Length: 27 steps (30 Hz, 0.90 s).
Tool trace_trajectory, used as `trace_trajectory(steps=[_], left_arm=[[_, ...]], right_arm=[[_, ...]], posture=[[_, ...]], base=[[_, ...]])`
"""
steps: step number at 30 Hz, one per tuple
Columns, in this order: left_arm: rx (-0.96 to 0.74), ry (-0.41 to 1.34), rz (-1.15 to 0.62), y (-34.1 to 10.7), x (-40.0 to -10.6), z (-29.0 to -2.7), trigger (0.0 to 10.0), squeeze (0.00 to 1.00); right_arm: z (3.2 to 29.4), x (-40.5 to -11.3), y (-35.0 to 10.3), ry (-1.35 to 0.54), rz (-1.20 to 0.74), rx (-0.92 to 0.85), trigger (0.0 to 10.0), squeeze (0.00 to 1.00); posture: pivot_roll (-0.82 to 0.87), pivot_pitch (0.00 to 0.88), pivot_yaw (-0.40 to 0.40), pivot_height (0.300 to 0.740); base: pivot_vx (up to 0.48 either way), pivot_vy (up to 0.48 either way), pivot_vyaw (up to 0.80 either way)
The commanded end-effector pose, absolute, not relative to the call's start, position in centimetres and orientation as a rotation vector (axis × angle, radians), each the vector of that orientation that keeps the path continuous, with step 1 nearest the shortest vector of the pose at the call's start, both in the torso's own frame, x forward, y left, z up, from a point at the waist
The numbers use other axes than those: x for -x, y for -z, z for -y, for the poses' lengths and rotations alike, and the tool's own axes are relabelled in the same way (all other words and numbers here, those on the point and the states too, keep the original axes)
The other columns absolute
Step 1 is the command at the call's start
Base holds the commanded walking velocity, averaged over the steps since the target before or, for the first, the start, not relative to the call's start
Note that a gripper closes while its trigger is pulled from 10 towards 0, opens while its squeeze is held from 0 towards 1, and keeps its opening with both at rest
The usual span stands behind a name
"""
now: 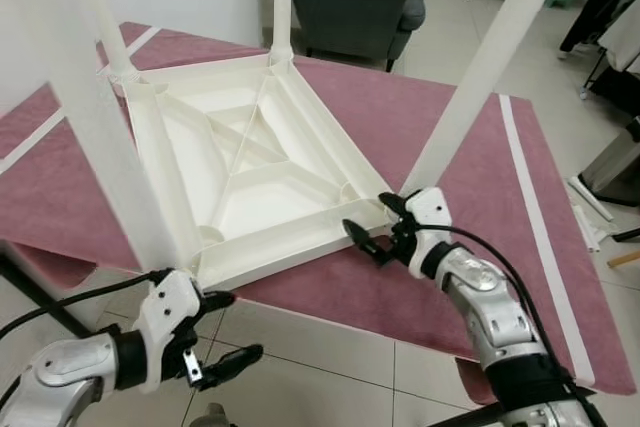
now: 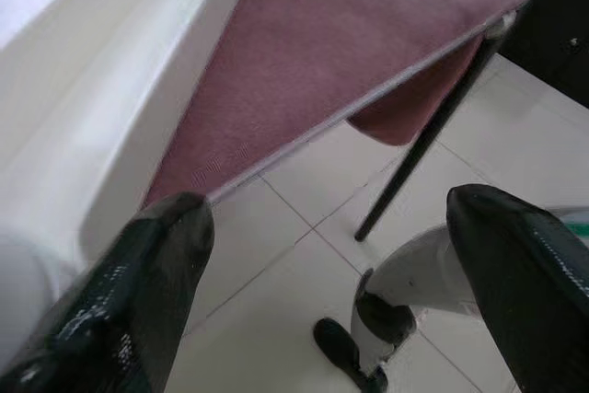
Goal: Building children table
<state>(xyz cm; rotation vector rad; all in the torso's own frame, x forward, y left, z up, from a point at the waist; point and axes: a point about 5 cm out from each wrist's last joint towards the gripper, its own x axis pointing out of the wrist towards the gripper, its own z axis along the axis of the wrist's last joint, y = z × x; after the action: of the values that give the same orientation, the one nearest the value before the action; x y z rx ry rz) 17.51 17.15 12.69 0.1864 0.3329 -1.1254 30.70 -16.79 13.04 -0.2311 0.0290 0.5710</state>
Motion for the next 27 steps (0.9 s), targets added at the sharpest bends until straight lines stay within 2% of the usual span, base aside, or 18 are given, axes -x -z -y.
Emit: trace_trajectory(steps=[1, 5, 11, 12, 14, 15, 17, 19, 21, 22, 23, 27], left_arm=[[-0.193, 1.118, -0.366, -12.9, -16.9, -18.1, 10.0, 0.0], [-0.215, 1.13, -0.412, -13.0, -16.2, -19.1, 10.0, 0.0], [-0.24, 1.121, -0.428, -13.2, -16.2, -19.7, 10.0, 0.0], [-0.303, 1.042, -0.403, -13.5, -17.9, -20.8, 10.0, 0.0], [-0.303, 1.042, -0.403, -13.5, -17.9, -20.8, 10.0, 0.0], [-0.316, 1.005, -0.376, -13.7, -18.8, -21.0, 10.0, 0.0], [-0.318, 0.972, -0.337, -14.0, -19.8, -20.7, 10.0, 0.0], [-0.3, 0.947, -0.269, -14.5, -21.2, -19.5, 10.0, 0.0], [-0.28, 0.97, -0.243, -14.7, -21.6, -18.4, 10.0, 0.0], [-0.28, 0.97, -0.243, -14.7, -21.6, -18.4, 10.0, 0.0], [-0.256, 1.009, -0.228, -14.7, -21.6, -17.3, 10.0, 0.0], [-0.223, 1.052, -0.201, -14.5, -22.1, -15.2, 10.0, 0.0]], right_arm=[[19.3, -31.7, -14.0, -0.497, -0.008, 0.271, 10.0, 0.0], [21.0, -33.0, -14.9, -0.426, 0.0, 0.308, 10.0, 0.0], [22.2, -33.8, -15.5, -0.336, 0.016, 0.334, 10.0, 0.0], [23.9, -34.6, -16.0, -0.158, 0.035, 0.401, 10.0, 0.0], [23.9, -34.6, -16.0, -0.158, 0.035, 0.401, 10.0, 0.0], [24.2, -34.6, -16.1, -0.107, 0.041, 0.402, 10.0, 0.0], [23.9, -34.4, -16.1, -0.103, 0.059, 0.381, 10.0, 0.0], [21.5, -33.1, -15.7, -0.202, 0.101, 0.293, 10.0, 0.0], [19.4, -31.8, -15.1, -0.308, 0.122, 0.238, 10.0, 0.0], [19.4, -31.8, -15.1, -0.308, 0.122, 0.238, 10.0, 0.0], [17.8, -30.4, -14.4, -0.38, 0.12, 0.208, 10.0, 0.0], [16.4, -28.1, -13.1, -0.397, 0.094, 0.161, 10.0, 0.0]], posture=[[0.23, 0.0, -0.063, 0.74], [0.24, 0.0, -0.06, 0.74], [0.23, 0.0, -0.056, 0.74], [0.23, 0.0, -0.048, 0.74], [0.23, 0.0, -0.048, 0.74], [0.23, 0.0, -0.046, 0.74], [0.22, 0.0, -0.04, 0.74], [0.2, 0.0, -0.034, 0.74], [0.2, 0.0, -0.033, 0.74], [0.2, 0.0, -0.033, 0.74], [0.19, 0.0, -0.029, 0.74], [0.17, 0.0, -0.021, 0.74]], base=[[0.0, 0.0, 0.0], [0.0, 0.0, 0.0], [0.0, 0.0, 0.0], [0.0, 0.0, 0.0], [0.0, 0.0, 0.0], [0.0, 0.0, 0.0], [0.0, 0.0, 0.0], [0.0, 0.0, 0.0], [0.0, 0.0, 0.0], [0.0, 0.0, 0.0], [0.0, 0.0, 0.0], [0.0, 0.0, 0.0]])
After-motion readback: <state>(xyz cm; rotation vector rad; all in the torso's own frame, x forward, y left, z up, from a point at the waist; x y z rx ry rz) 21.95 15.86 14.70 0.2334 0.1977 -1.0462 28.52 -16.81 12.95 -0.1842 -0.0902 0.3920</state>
